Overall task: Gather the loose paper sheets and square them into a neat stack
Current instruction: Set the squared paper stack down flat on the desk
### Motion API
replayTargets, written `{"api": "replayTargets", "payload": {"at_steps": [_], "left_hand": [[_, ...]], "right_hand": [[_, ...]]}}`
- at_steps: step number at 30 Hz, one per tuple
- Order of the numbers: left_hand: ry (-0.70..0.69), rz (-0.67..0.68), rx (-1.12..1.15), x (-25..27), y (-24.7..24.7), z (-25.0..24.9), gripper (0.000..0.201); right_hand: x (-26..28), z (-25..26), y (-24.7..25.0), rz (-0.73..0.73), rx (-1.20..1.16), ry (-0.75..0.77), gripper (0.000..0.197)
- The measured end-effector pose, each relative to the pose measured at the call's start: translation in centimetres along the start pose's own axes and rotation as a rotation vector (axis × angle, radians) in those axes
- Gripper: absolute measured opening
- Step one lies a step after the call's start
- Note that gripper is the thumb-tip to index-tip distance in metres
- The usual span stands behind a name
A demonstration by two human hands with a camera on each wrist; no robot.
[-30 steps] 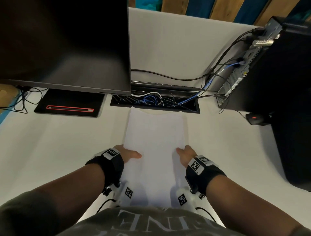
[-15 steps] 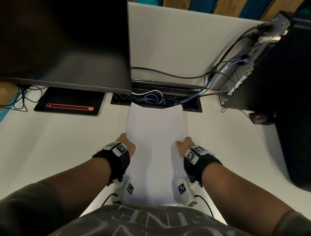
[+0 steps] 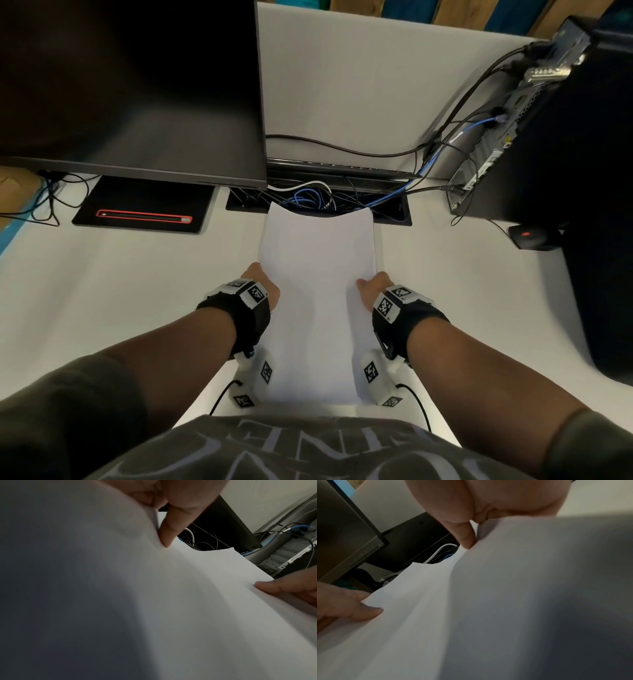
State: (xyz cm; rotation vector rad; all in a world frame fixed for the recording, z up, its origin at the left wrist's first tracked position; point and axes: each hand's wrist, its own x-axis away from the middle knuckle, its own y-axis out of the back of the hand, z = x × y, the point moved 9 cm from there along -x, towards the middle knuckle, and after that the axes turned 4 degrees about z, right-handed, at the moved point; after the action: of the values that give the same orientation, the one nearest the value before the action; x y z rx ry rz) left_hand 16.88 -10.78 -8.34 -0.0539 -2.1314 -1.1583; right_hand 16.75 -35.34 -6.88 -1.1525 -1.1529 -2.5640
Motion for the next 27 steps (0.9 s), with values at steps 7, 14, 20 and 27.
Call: {"api": "replayTargets", "payload": {"at_steps": [7, 14, 20, 27], "left_hand": [[-0.021, 0.071, -0.027, 1.9, 0.7, 2.2, 0.050], [-0.045, 0.211, -0.188, 6.9, -0.8, 3.5, 0.051], [-0.010, 0.214, -0.113, 7.5, -2.0, 4.7, 0.067], [0.018, 0.132, -0.115, 7.4, -1.1, 5.3, 0.048]], "right_hand": [[0.8, -3.5, 1.0, 0.000, -0.046, -0.004, 0.030], [6.0, -8.2, -0.5, 0.196, -0.406, 0.014, 0.027], [7.2, -8.9, -2.2, 0.133, -0.235, 0.128, 0.027], [7.9, -8.1, -3.5, 0.129, -0.221, 0.171, 0.024]]}}
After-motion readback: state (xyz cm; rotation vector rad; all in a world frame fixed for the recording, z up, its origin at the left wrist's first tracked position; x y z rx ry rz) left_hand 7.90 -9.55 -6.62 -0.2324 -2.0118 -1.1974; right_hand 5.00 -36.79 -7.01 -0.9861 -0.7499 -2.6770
